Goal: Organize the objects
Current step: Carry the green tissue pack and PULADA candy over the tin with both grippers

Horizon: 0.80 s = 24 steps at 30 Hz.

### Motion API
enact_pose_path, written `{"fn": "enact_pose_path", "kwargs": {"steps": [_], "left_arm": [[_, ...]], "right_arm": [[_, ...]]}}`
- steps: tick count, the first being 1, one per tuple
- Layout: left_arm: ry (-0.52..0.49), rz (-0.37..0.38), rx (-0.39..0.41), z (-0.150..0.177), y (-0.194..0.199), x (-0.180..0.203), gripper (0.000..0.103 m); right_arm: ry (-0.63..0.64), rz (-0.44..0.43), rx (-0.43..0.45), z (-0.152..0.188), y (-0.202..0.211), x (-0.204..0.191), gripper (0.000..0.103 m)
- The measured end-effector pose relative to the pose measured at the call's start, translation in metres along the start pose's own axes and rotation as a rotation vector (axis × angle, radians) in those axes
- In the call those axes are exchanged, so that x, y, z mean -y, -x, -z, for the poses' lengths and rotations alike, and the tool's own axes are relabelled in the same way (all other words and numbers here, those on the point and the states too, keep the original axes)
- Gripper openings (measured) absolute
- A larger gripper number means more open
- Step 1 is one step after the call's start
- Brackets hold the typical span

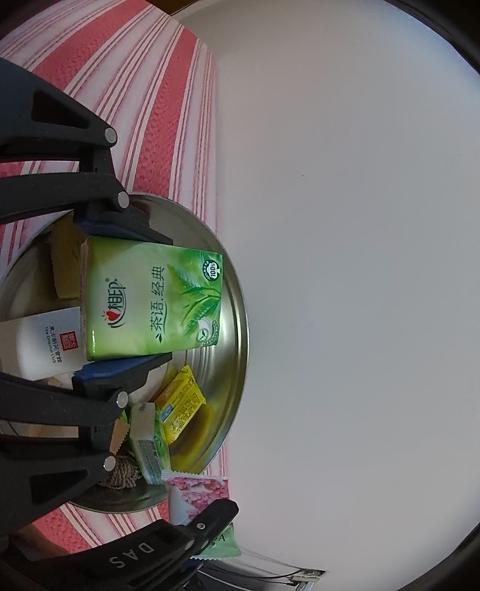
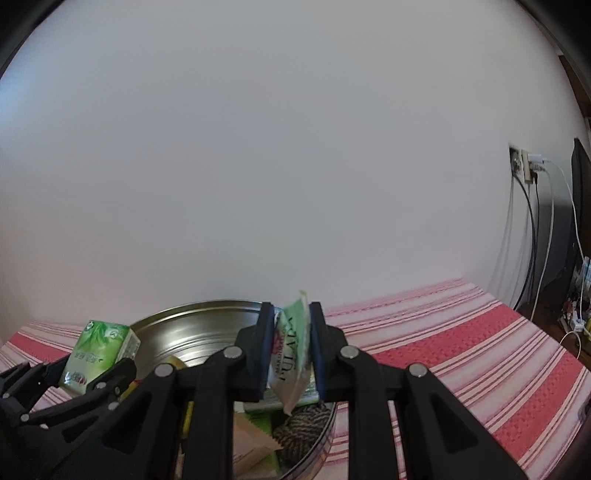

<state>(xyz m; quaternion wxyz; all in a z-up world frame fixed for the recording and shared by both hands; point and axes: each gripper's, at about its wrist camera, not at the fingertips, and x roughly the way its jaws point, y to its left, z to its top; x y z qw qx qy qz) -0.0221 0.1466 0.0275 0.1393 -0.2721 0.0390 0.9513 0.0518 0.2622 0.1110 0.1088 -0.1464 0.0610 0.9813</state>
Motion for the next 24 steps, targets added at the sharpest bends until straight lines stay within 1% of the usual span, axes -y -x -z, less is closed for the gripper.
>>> {"fn": "enact_pose_path", "kwargs": {"steps": [9, 15, 19, 24], "left_arm": [[-0.011, -0.015, -0.049, -0.002, -0.017, 0.009, 0.054], [-0.037, -0.029, -0.095, -0.001, -0.029, 0.017, 0.054], [-0.026, -0.035, -0.132, 0.001, -0.037, 0.015, 0.054], [-0.027, -0.037, -0.133, 0.0, -0.041, 0.016, 0.054]], "right_arm": [[-0.003, -0.025, -0.032, -0.005, -0.019, -0.003, 0.018], [-0.01, -0.052, -0.073, -0.006, -0.032, -0.003, 0.018], [-0.017, -0.066, -0.091, -0.008, -0.033, -0.007, 0.018], [-0.031, -0.094, -0.118, -0.008, -0.037, -0.008, 0.018]]}}
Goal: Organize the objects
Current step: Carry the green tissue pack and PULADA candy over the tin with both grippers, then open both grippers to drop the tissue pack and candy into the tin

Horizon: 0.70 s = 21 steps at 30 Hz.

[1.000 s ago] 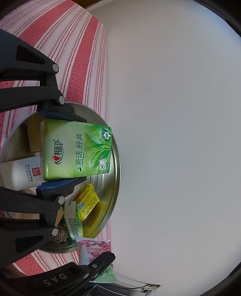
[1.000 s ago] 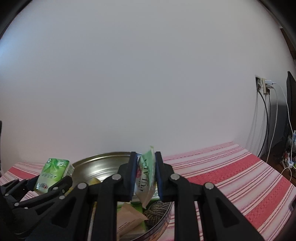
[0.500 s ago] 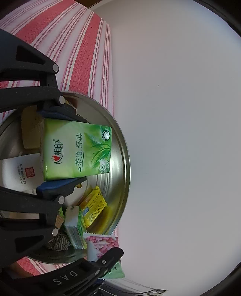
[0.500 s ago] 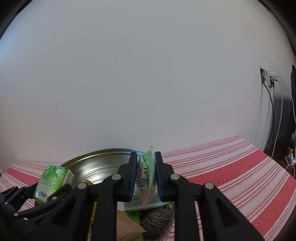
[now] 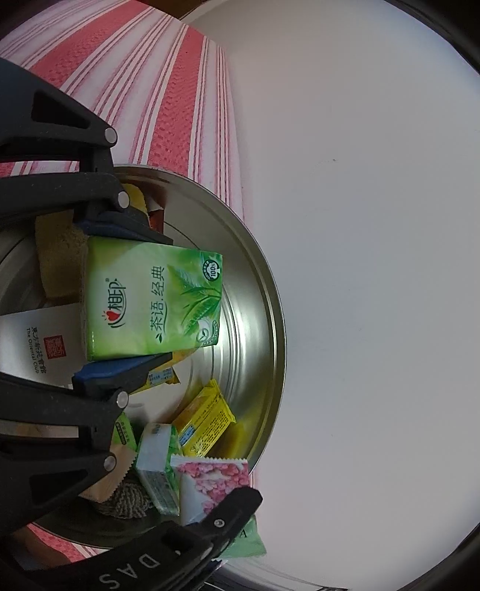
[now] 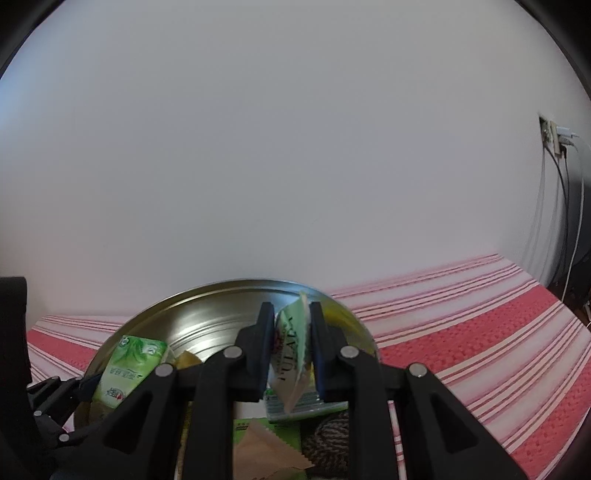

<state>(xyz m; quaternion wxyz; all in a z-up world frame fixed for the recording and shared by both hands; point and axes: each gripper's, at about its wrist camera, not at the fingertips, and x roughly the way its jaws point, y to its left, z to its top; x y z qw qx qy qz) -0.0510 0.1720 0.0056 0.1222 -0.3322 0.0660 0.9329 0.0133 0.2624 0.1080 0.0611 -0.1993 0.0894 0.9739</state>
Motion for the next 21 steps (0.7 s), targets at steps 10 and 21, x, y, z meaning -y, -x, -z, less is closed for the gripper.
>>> {"fn": "enact_pose_path", "kwargs": {"steps": [10, 21], "left_arm": [[-0.008, -0.005, 0.021, 0.0, -0.002, -0.003, 0.054], [-0.009, -0.016, 0.03, -0.002, -0.017, 0.007, 0.055]], "right_arm": [[-0.049, -0.073, -0.066, 0.001, -0.01, 0.007, 0.018], [-0.077, -0.146, -0.132, 0.003, -0.02, 0.016, 0.018]]}}
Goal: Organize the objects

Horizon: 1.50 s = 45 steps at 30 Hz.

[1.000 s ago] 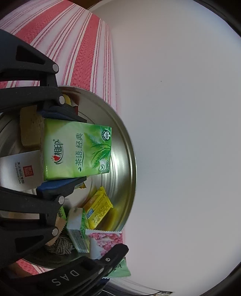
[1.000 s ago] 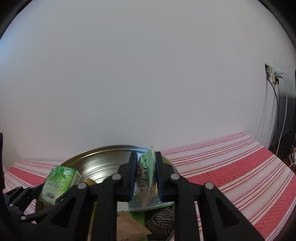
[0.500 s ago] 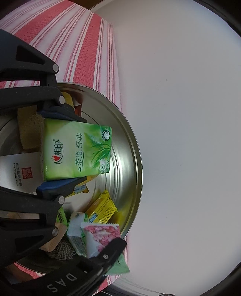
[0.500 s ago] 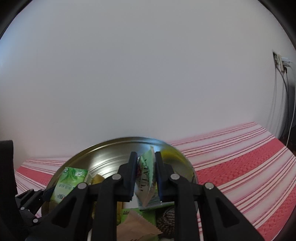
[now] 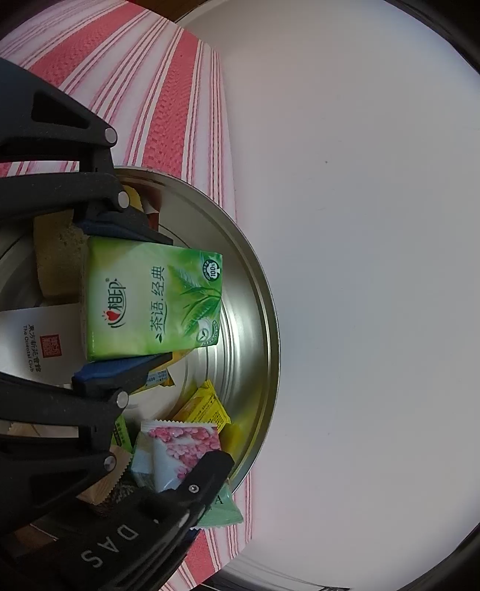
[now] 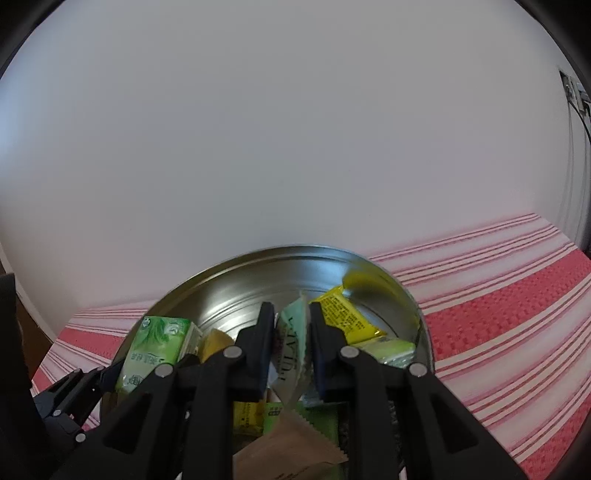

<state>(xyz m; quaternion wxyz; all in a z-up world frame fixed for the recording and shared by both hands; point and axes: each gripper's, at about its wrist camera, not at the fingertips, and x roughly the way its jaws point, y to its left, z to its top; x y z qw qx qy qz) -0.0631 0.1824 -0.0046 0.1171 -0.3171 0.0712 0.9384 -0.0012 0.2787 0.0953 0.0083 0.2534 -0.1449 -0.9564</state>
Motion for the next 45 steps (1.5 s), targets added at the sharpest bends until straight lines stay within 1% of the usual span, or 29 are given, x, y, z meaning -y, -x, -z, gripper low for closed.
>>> {"fn": "enact_pose_path", "kwargs": {"steps": [2, 4, 5, 6, 7, 8, 9, 10, 12, 13, 14, 17, 20, 21, 22, 24, 25, 29, 30, 33, 34, 36, 38, 41, 45], "left_arm": [[0.008, 0.01, -0.001, 0.0, -0.001, -0.002, 0.055], [0.03, 0.04, 0.006, -0.001, -0.001, -0.006, 0.056], [0.04, 0.059, 0.011, -0.002, -0.001, -0.007, 0.063], [0.044, 0.072, 0.015, -0.003, 0.0, -0.008, 0.074], [0.045, 0.081, 0.024, -0.004, 0.002, -0.009, 0.08], [0.045, 0.092, 0.05, -0.005, 0.005, -0.01, 0.088], [0.043, 0.097, 0.074, -0.006, 0.009, -0.011, 0.091], [0.039, 0.096, 0.1, -0.008, 0.013, -0.011, 0.091], [0.034, 0.085, 0.129, -0.01, 0.017, -0.013, 0.097], [0.039, 0.087, 0.134, -0.011, 0.018, -0.015, 0.098], [0.052, 0.095, 0.136, -0.011, 0.018, -0.017, 0.098], [0.088, 0.105, 0.129, -0.012, 0.008, -0.016, 0.098], [0.103, 0.078, 0.135, -0.007, 0.015, -0.02, 0.098], [0.103, 0.068, 0.144, -0.005, 0.007, -0.013, 0.098], [0.101, 0.057, 0.153, -0.005, 0.007, -0.01, 0.098], [0.098, 0.032, 0.167, 0.0, 0.014, -0.013, 0.098], [0.097, 0.022, 0.171, 0.005, 0.024, -0.015, 0.098], [0.09, -0.029, 0.201, 0.016, 0.03, -0.019, 0.098], [0.091, -0.043, 0.206, 0.018, 0.037, -0.022, 0.098], [0.106, -0.071, 0.22, 0.025, 0.04, -0.029, 0.098], [0.116, -0.075, 0.222, 0.027, 0.042, -0.032, 0.098], [0.118, -0.078, 0.224, 0.033, 0.044, -0.038, 0.102], [0.109, -0.085, 0.225, 0.037, 0.047, -0.042, 0.102], [0.122, -0.072, 0.217, 0.042, 0.048, -0.047, 0.102], [0.12, -0.066, 0.216, 0.05, 0.047, -0.049, 0.102]], "right_arm": [[-0.004, -0.008, 0.002, 0.0, 0.002, 0.0, 0.018], [-0.009, -0.02, 0.001, 0.0, 0.001, -0.002, 0.019], [-0.008, -0.031, 0.005, -0.001, 0.002, -0.003, 0.021], [-0.006, -0.048, 0.01, -0.001, 0.004, -0.004, 0.023], [-0.008, -0.058, 0.025, -0.001, 0.008, -0.005, 0.039], [-0.008, -0.064, 0.052, -0.002, 0.014, -0.005, 0.052], [-0.006, -0.057, 0.075, -0.002, 0.017, -0.004, 0.074], [-0.001, -0.036, 0.121, -0.002, 0.025, -0.005, 0.086], [0.006, 0.005, 0.205, -0.002, 0.036, -0.003, 0.094], [0.005, 0.022, 0.245, -0.002, 0.042, -0.002, 0.101], [-0.004, 0.043, 0.277, -0.002, 0.047, 0.0, 0.103], [-0.024, 0.106, 0.342, 0.0, 0.057, 0.006, 0.103], [-0.032, 0.17, 0.38, 0.001, 0.062, 0.01, 0.103], [-0.04, 0.176, 0.384, 0.001, 0.063, 0.012, 0.103], [-0.045, 0.176, 0.385, 0.002, 0.065, 0.013, 0.103], [-0.046, 0.184, 0.39, 0.002, 0.062, 0.015, 0.103], [-0.037, 0.19, 0.393, 0.003, 0.055, 0.016, 0.103], [0.019, 0.236, 0.399, 0.008, 0.055, 0.009, 0.103], [0.028, 0.241, 0.402, 0.009, 0.055, 0.008, 0.103], [0.039, 0.235, 0.426, 0.013, 0.062, 0.007, 0.103], [0.036, 0.238, 0.442, 0.016, 0.064, 0.007, 0.103], [0.032, 0.247, 0.473, 0.023, 0.069, 0.01, 0.103], [0.031, 0.265, 0.491, 0.026, 0.073, 0.009, 0.103], [0.031, 0.28, 0.494, 0.029, 0.076, 0.003, 0.103], [0.072, 0.302, 0.489, 0.034, 0.085, -0.009, 0.103]]}}
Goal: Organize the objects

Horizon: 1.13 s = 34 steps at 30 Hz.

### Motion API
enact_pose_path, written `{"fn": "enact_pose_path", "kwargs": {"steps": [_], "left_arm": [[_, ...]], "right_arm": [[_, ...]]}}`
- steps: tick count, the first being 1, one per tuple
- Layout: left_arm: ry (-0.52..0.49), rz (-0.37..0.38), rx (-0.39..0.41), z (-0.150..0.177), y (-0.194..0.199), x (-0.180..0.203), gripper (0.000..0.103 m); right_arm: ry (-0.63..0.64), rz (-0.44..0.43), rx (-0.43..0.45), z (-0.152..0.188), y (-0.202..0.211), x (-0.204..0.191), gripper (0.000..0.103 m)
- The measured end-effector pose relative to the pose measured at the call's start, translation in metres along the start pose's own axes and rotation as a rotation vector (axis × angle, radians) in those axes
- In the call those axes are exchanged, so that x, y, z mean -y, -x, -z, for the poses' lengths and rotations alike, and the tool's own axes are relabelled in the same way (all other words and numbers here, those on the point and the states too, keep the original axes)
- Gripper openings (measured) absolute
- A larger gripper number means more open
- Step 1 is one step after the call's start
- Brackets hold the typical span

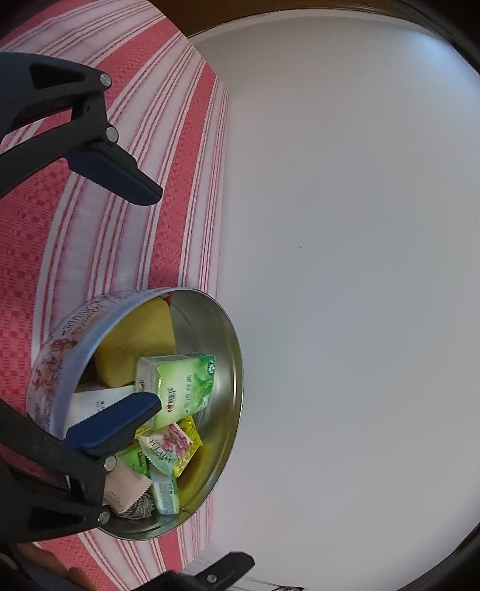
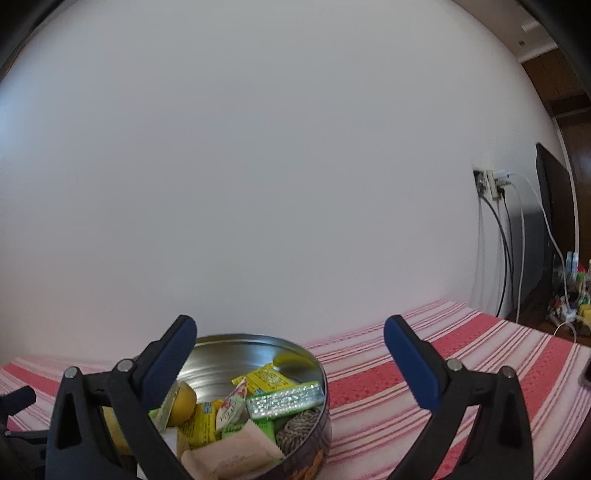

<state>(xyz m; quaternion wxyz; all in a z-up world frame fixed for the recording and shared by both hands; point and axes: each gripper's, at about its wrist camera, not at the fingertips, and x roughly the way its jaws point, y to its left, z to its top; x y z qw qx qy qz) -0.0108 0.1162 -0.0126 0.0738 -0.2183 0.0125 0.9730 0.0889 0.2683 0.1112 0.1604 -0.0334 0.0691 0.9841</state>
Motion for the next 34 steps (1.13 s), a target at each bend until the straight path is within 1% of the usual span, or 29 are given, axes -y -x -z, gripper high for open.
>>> {"fn": "enact_pose_path", "kwargs": {"steps": [3, 6, 8, 10, 12, 15, 18, 22, 24, 27, 31, 34], "left_arm": [[-0.012, -0.002, 0.003, 0.003, 0.004, 0.003, 0.102], [-0.023, -0.01, -0.002, 0.012, 0.005, 0.001, 0.102], [-0.024, -0.002, -0.009, 0.015, 0.002, 0.0, 0.102], [-0.015, 0.003, -0.003, 0.016, 0.01, -0.005, 0.102], [-0.009, 0.004, 0.011, 0.014, 0.029, -0.012, 0.102], [-0.017, 0.007, 0.029, 0.018, 0.034, -0.012, 0.102], [-0.027, 0.012, 0.042, 0.02, 0.039, -0.012, 0.102], [-0.029, 0.012, 0.065, 0.023, 0.055, -0.013, 0.102], [-0.036, 0.014, 0.085, 0.023, 0.062, -0.012, 0.102], [-0.054, 0.011, 0.106, 0.021, 0.071, -0.009, 0.102], [-0.068, -0.001, 0.105, 0.021, 0.072, -0.007, 0.102], [-0.057, -0.018, 0.108, 0.021, 0.074, -0.009, 0.102]], "right_arm": [[-0.001, -0.002, 0.008, 0.003, 0.012, 0.004, 0.103], [-0.004, 0.003, -0.021, 0.008, 0.023, 0.004, 0.103], [-0.001, 0.011, -0.015, 0.009, 0.032, 0.005, 0.103], [0.005, 0.023, 0.005, 0.01, 0.042, 0.004, 0.103], [0.007, 0.031, 0.013, 0.01, 0.051, 0.004, 0.103], [0.014, 0.035, 0.025, 0.009, 0.064, 0.001, 0.103], [0.067, 0.044, 0.028, 0.009, 0.073, -0.006, 0.103], [0.13, 0.026, 0.014, 0.012, 0.083, -0.016, 0.103], [0.145, 0.031, 0.038, 0.012, 0.089, -0.019, 0.103], [0.127, 0.04, 0.072, 0.011, 0.095, -0.015, 0.103], [0.091, 0.046, 0.062, 0.011, 0.09, -0.009, 0.103], [0.079, 0.041, 0.057, 0.011, 0.088, -0.008, 0.103]]}}
